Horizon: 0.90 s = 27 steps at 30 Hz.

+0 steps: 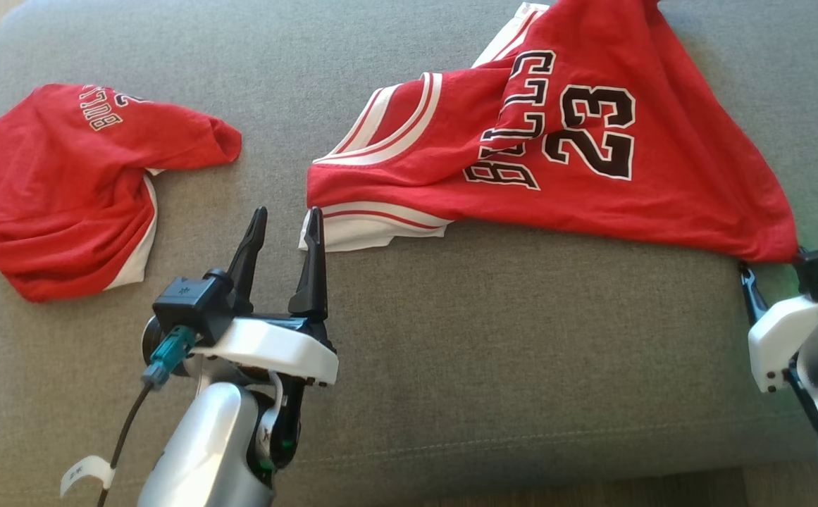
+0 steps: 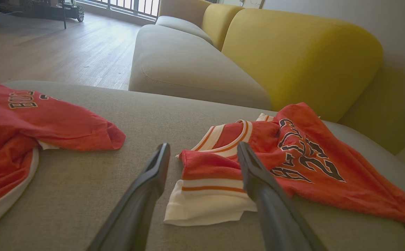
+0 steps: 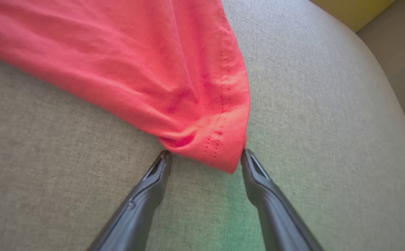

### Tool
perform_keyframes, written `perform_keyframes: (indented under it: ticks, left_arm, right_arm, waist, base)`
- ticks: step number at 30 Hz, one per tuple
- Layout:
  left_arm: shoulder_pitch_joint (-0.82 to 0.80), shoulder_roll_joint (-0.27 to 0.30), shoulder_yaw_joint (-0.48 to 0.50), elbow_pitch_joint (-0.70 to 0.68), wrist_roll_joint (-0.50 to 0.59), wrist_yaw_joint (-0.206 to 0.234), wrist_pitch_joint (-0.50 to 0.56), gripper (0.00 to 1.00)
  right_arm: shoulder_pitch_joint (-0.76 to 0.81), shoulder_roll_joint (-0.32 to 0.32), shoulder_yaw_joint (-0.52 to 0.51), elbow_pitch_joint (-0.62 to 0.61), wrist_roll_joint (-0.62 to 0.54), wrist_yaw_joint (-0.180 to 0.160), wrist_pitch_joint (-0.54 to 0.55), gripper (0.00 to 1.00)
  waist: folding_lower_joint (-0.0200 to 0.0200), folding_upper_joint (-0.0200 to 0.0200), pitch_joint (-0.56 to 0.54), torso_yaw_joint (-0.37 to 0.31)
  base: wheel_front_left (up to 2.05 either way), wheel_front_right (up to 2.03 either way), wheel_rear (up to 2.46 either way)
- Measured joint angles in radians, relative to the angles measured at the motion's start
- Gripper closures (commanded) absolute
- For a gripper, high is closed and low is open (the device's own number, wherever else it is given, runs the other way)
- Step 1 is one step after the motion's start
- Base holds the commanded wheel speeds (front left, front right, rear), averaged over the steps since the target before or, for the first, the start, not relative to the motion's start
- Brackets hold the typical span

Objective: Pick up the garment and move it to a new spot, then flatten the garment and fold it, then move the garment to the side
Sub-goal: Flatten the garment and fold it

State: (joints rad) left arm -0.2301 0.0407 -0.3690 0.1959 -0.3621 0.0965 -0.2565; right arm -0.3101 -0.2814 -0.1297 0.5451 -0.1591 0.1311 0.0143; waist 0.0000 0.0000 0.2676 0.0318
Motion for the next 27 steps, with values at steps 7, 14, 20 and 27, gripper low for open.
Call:
perform_keyframes:
  ticks: [7, 14, 20, 27]
  left_arm:
    - [-0.001, 0.000, 0.000, 0.000, 0.000, 0.000, 0.000, 0.00]
    - [-0.003, 0.000, 0.001, 0.001, 0.000, 0.000, 0.000, 0.00]
    - [-0.002, 0.000, 0.003, 0.003, 0.000, 0.001, 0.000, 0.00]
    - [0.002, 0.000, 0.002, 0.009, -0.002, 0.004, 0.000, 0.00]
  right_arm:
    - [-0.050, -0.007, 0.010, 0.056, 0.010, 0.000, -0.007, 0.00]
    - [-0.074, -0.015, 0.053, 0.097, 0.059, 0.000, 0.005, 1.00]
    - [-0.072, -0.021, 0.071, 0.104, 0.093, 0.000, 0.045, 1.00]
    - [-0.044, -0.033, 0.076, 0.021, 0.204, 0.000, 0.089, 1.00]
  waist:
    - [0.0000, 0.0000, 0.012, 0.008]
    - [0.0000, 0.0000, 0.009, 0.010]
    - [0.0000, 0.0000, -0.014, 0.001]
    - [0.0000, 0.0000, -0.056, -0.011]
  base:
    - [0.00, 0.00, 0.00]
    - [0.00, 0.00, 0.00]
    - [0.00, 0.00, 0.00]
    - [0.00, 0.00, 0.00]
